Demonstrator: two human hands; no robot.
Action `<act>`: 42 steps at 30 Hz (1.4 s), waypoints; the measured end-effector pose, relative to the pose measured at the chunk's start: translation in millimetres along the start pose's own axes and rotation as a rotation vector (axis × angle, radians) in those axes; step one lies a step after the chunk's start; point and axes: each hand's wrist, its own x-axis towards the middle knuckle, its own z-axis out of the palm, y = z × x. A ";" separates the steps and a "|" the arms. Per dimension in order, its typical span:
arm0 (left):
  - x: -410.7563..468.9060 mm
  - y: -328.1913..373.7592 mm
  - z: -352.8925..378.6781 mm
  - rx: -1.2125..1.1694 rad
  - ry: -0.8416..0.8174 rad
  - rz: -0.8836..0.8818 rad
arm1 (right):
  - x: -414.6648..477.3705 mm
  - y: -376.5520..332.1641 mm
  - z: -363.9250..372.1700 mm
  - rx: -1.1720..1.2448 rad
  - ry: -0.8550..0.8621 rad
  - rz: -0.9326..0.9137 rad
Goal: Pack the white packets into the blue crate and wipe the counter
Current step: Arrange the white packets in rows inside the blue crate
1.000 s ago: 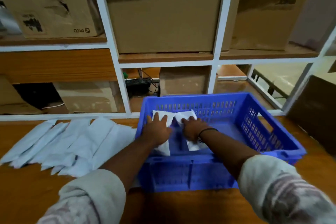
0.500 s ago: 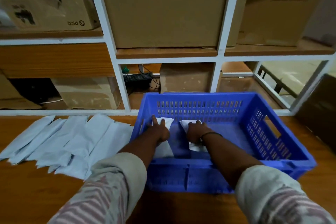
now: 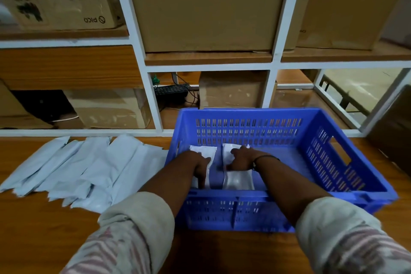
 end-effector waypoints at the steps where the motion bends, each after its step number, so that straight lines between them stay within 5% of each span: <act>1: -3.6 2.0 0.8 0.042 0.003 -0.001 | 4.9 1.6 4.3 -0.017 -0.033 0.008; 10: 3.6 0.8 8.4 0.057 0.064 0.011 | 18.3 -12.1 23.8 -0.198 -0.257 -0.056; 18: 4.3 3.6 1.1 -0.045 0.078 0.004 | 28.9 -14.5 22.6 -0.184 -0.206 -0.238; 29: 11.8 1.5 7.2 0.064 0.049 0.044 | 54.4 3.0 25.4 -0.119 -0.251 -0.030; 34: 16.3 2.5 5.0 -0.007 0.040 0.060 | 56.6 9.7 29.0 -0.030 -0.155 -0.112; 42: 24.2 -1.7 -1.6 -0.052 0.283 0.017 | 53.5 7.1 19.4 -0.058 -0.116 -0.159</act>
